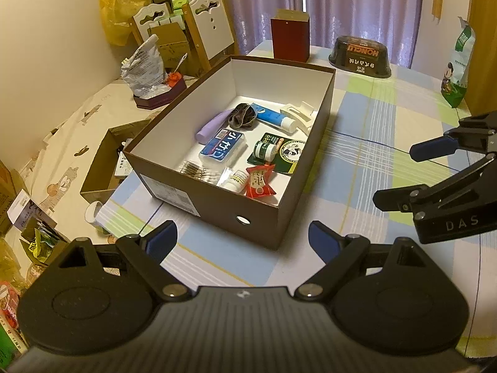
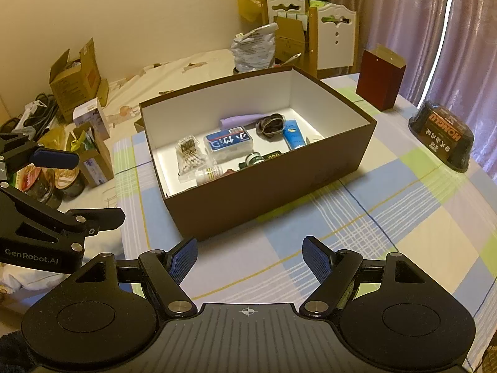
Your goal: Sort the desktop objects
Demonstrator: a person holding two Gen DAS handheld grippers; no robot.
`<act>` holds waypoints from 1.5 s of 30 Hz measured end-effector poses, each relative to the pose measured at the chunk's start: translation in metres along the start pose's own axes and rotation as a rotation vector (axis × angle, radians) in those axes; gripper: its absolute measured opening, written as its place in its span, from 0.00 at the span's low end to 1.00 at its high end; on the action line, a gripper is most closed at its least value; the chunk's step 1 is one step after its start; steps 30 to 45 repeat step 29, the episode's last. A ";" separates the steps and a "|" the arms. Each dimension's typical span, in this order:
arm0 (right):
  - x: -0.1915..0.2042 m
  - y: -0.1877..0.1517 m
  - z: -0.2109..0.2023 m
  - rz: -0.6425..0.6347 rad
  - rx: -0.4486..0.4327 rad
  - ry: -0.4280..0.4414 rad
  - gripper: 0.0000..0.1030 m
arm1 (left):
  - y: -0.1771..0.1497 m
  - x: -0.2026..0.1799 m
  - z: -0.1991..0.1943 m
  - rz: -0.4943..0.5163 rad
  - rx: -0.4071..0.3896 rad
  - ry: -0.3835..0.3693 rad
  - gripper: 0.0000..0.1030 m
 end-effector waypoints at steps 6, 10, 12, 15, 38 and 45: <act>0.001 0.001 0.003 -0.007 0.007 0.005 0.75 | 0.002 0.001 0.003 -0.002 -0.005 -0.004 0.87; 0.001 0.002 0.005 -0.008 0.008 0.006 0.75 | 0.002 0.001 0.004 -0.005 -0.002 -0.005 0.87; 0.002 0.002 0.005 -0.009 0.008 0.006 0.75 | 0.002 0.001 0.004 -0.007 -0.001 -0.004 0.87; 0.002 0.002 0.006 -0.010 0.010 0.007 0.75 | 0.000 0.002 0.005 -0.011 0.001 0.000 0.87; 0.010 0.001 0.009 -0.035 0.026 0.011 0.75 | -0.008 0.010 0.000 -0.039 -0.019 0.041 0.87; 0.010 0.001 0.009 -0.035 0.026 0.011 0.75 | -0.008 0.010 0.000 -0.039 -0.019 0.041 0.87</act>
Point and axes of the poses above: each gripper's, at about its wrist camera, not at the fingertips, and z roughly the way its jaws point, x to its left, y to its top, the point moved 5 cm from there along z, roughly the way its jaws point, and after that the axes turned 13 degrees about x, right-handed, at the moved point
